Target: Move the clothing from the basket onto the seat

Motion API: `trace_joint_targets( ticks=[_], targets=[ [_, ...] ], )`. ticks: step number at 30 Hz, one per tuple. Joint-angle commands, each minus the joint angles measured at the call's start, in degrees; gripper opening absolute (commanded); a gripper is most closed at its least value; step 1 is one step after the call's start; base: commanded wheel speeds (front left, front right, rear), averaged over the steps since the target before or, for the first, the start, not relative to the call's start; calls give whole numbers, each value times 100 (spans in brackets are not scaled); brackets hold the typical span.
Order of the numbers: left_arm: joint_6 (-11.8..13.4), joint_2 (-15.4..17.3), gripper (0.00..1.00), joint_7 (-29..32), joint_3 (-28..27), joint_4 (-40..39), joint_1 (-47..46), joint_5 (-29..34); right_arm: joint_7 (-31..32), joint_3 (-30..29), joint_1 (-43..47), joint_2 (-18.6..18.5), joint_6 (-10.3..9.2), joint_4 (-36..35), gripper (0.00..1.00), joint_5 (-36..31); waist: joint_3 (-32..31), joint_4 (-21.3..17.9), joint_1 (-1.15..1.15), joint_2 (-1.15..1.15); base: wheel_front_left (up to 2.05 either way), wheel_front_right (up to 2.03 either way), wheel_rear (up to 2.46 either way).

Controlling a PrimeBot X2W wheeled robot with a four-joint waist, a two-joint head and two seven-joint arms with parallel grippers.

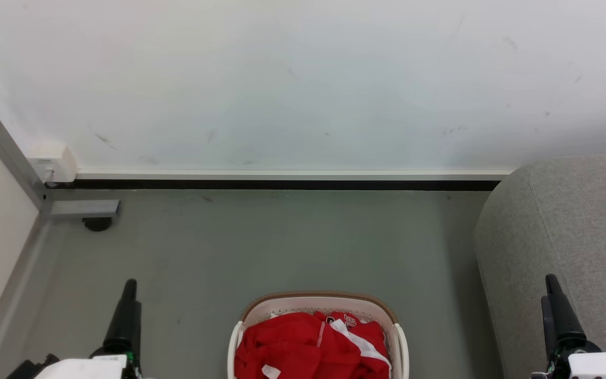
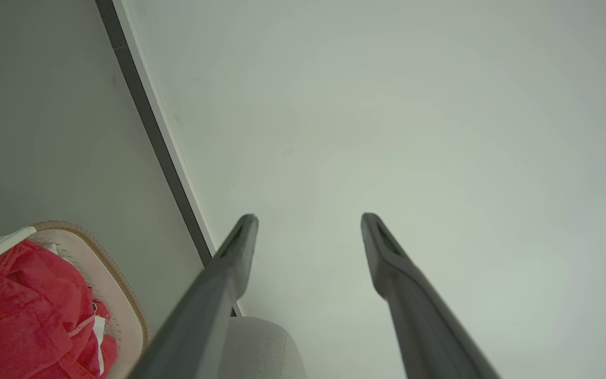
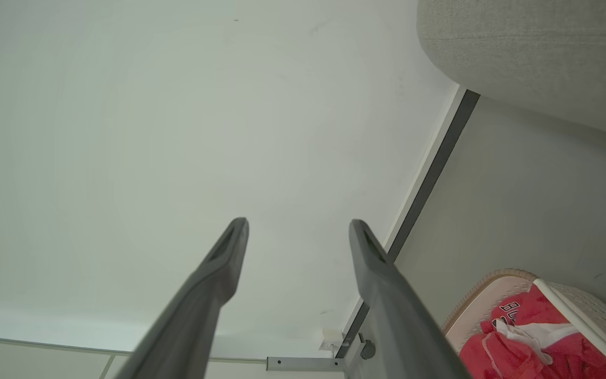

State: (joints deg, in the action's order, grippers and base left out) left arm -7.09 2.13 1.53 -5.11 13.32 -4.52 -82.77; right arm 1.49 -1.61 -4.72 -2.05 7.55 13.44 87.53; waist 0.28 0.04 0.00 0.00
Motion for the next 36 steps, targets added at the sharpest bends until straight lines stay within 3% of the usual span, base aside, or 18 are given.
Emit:
trace_joint_targets(
  ticks=[1,22,36],
  targets=[
    [-19,43,100,-84,-7,-159,-106,338,-75,60,-125,-57,-2,-135,100,-252,0,1,0,0,0,0,0],
    [-23,68,100,-541,189,-617,96,3291,-538,348,-103,-89,-4,-401,100,-2962,-17,-66,0,0,0,0,0],
    [275,222,100,-783,459,-638,176,4680,-776,417,-54,-112,-5,-263,100,-4798,-42,-131,0,0,0,0,0]
  ],
)
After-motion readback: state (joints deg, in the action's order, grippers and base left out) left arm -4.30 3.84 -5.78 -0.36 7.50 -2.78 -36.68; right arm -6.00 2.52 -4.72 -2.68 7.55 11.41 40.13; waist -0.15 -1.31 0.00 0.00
